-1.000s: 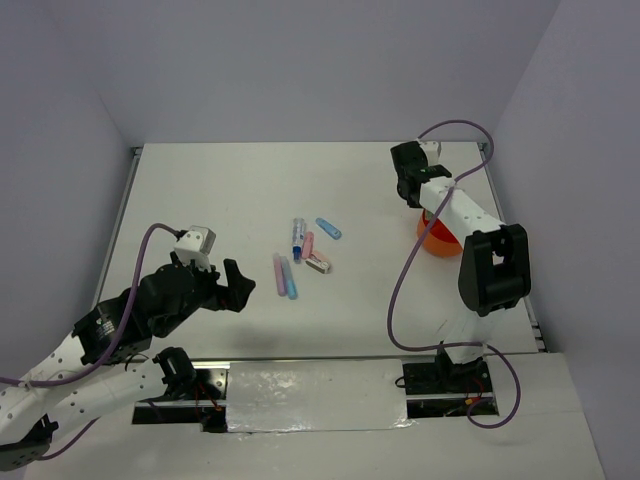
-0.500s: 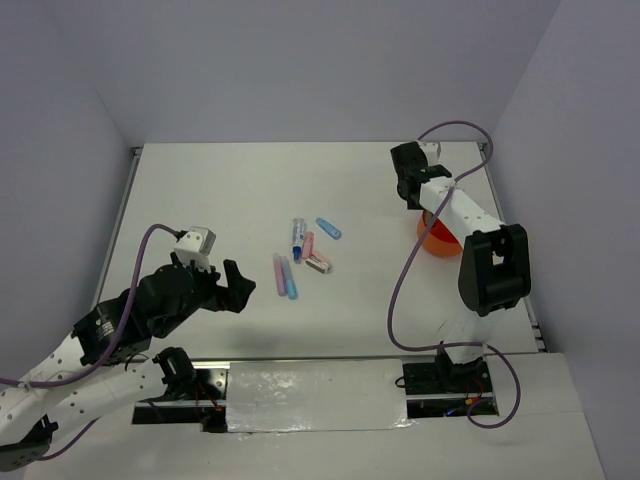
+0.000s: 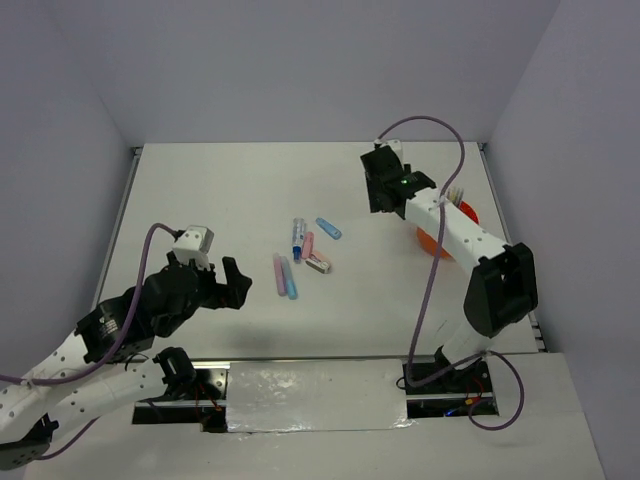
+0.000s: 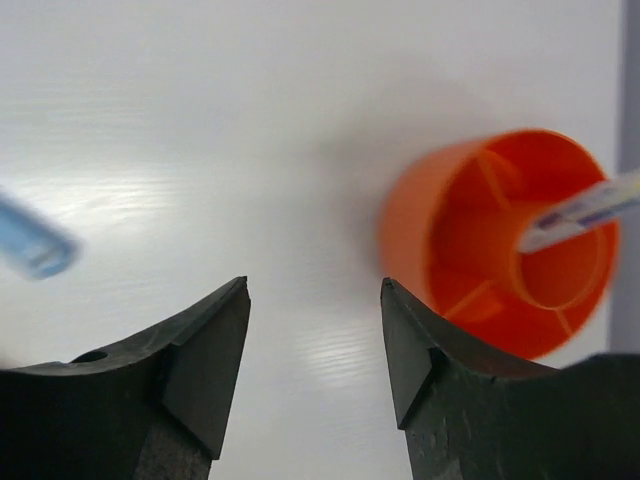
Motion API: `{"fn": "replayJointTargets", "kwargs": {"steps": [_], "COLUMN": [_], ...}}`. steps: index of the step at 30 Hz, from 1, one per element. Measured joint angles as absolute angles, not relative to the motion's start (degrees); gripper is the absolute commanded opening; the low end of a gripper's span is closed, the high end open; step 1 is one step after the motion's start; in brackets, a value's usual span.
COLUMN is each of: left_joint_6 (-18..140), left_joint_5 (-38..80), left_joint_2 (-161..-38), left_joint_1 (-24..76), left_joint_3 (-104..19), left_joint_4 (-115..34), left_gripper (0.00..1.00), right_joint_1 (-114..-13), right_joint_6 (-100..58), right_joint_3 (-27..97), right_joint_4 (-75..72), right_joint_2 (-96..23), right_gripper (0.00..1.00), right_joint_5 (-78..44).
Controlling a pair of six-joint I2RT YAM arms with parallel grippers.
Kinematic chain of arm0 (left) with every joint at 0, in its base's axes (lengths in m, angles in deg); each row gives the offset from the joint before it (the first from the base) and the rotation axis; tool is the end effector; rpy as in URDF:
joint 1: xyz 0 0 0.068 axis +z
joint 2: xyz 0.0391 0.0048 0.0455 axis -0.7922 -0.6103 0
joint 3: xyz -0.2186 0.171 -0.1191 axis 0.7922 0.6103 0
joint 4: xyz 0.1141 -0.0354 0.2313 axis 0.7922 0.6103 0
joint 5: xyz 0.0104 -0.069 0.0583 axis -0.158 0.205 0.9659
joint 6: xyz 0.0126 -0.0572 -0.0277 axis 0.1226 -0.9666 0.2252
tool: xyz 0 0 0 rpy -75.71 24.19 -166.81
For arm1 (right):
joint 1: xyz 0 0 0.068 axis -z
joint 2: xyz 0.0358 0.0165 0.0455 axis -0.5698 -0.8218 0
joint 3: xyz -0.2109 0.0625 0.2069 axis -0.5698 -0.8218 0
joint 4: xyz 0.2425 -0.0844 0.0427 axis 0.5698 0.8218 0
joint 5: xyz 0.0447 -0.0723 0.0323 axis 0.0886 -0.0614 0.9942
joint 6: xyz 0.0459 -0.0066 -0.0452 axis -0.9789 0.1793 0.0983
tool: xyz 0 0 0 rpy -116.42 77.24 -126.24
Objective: Sort the stationery into containers
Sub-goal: Place the stationery in the storage box, then pick up the stationery from the center of the board.
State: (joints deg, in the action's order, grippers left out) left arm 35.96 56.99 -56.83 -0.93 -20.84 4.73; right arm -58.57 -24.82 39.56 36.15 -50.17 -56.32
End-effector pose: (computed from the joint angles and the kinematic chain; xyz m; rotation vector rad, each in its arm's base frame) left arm 0.0757 -0.0625 0.3516 -0.0146 2.0059 -0.5383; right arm 0.3461 0.1235 0.3097 -0.0413 2.3489 -0.4089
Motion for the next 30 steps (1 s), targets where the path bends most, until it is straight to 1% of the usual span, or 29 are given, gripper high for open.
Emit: {"fn": "replayJointTargets", "kwargs": {"steps": [1, 2, 4, 6, 8, 9, 11, 19, 22, 27, 30], "left_joint_6": [35.5, 34.8, 33.5, 33.0, 32.9, 32.9, 32.9, 33.3, 33.4, 33.5, 33.6], "left_joint_5": [58.1, 59.0, 61.0, 62.2, 62.8, 62.9, 63.0, 62.4, 61.9, 60.9, 60.5], "left_joint_2": [-57.2, -57.7, -59.0, -60.3, -61.5, -61.8, -62.3, -62.4, -62.3, -62.3, -62.3], "left_joint_1": [-0.9, -0.9, -0.9, -0.7, -0.4, -0.2, 0.0, 0.4, 0.5, 0.6, 0.6], "left_joint_3": [-20.9, -20.9, -20.9, -20.9, -20.9, -20.9, -20.9, -20.9, -20.9, -20.9, -20.9], "left_joint_4": [5.2, 5.8, 7.0, 7.9, 8.4, 8.5, 8.7, 8.4, 8.0, 7.8, 7.5], "left_gripper": [0.99, 0.99, 0.99, 0.99, 0.99, 0.99, 0.99, 0.99, 0.99, 0.99, 0.99], "right_joint_1": [-60.5, -62.3, -65.6, -67.4, -68.1, -68.4, -68.6, -68.6, -68.5, -68.3, -68.0], "right_joint_6": [-24.7, -24.5, -24.3, -24.4, -24.0, -23.6, -22.4, -14.9, -12.7, -10.9, -10.5], "right_joint_3": [39.6, 39.4, 38.0, 36.4, 35.7, 35.7, 36.3, 46.2, 49.3, 52.0, 53.9], "right_joint_4": [35.8, 35.1, 31.9, 29.1, 26.5, 25.5, 24.1, 24.7, 25.3, 25.5, 25.7], "right_joint_2": [-49.0, -47.7, -45.0, -43.1, -43.9, -45.0, -48.8, -69.6, -73.6, -76.3, -78.4], "right_gripper": [0.66, 0.67, 0.67, 0.63, 0.6, 0.58, 0.57, 0.59, 0.59, 0.59, 0.52], "right_joint_5": [-54.9, -53.0, -48.4, -42.6, -37.9, -36.4, -34.2, -28.5, -28.3, -29.1, -29.1]}}
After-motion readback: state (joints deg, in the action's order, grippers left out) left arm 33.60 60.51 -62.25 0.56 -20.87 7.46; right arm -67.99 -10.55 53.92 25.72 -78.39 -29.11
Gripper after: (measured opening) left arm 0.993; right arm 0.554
